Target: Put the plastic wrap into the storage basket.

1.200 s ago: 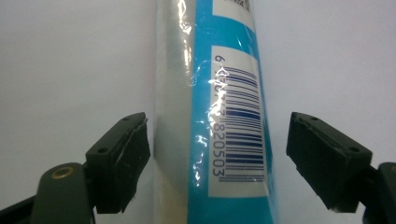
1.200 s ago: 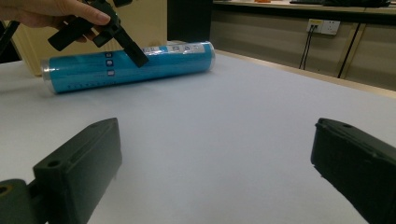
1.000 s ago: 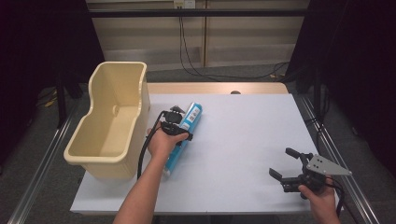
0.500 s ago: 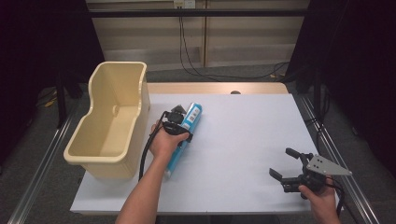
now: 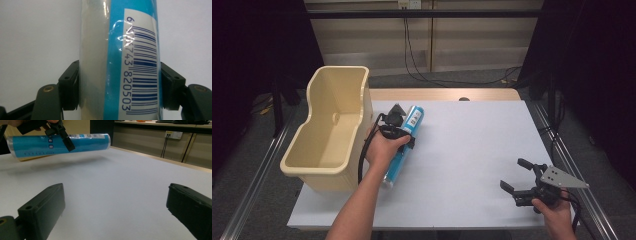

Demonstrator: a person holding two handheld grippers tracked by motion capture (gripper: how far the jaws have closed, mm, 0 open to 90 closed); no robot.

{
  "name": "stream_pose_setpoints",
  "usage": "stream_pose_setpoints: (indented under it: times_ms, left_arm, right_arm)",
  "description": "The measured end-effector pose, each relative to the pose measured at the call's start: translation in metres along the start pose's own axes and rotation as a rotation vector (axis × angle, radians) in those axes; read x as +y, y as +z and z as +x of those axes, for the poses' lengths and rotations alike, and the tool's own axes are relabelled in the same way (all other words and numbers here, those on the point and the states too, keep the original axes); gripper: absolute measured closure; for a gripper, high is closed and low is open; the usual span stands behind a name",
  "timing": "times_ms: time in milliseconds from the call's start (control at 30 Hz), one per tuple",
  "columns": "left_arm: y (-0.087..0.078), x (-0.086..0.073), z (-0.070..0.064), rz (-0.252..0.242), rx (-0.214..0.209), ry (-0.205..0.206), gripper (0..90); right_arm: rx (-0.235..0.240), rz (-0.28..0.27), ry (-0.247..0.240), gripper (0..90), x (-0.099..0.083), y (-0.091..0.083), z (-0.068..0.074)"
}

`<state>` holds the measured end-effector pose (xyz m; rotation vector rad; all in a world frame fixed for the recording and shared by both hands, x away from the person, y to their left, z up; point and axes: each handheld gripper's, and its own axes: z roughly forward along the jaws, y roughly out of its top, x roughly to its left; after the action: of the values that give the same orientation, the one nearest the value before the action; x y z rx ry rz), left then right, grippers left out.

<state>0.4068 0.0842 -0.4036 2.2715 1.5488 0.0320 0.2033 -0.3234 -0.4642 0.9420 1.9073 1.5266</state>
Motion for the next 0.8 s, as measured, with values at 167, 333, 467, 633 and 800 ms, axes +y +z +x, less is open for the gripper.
stream_pose_setpoints:
  times_ms: [167, 333, 467, 633, 800]
  left_arm:
    - [-0.02, 0.001, 0.0, -0.007, 0.001, -0.015, 32.3]
    - [-0.034, 0.002, -0.001, -0.003, 0.008, -0.011, 32.3]
    - [-0.051, 0.003, -0.005, -0.004, 0.015, -0.003, 32.3]
    - [-0.066, 0.005, -0.005, -0.012, 0.006, -0.014, 32.3]
    - [-0.079, 0.008, -0.003, -0.017, -0.012, -0.033, 32.3]
  right_arm:
    - [-0.001, -0.003, 0.0, 0.9, 0.0, 0.0, 0.0]
    - [-0.002, -0.006, -0.001, 0.9, 0.001, -0.001, -0.001]
    - [0.0, -0.005, -0.002, 0.9, 0.001, 0.0, -0.001]
    - [-0.001, -0.005, -0.003, 0.8, 0.001, 0.0, 0.0]
    - [0.005, -0.01, -0.004, 0.2, 0.001, 0.0, 0.001]
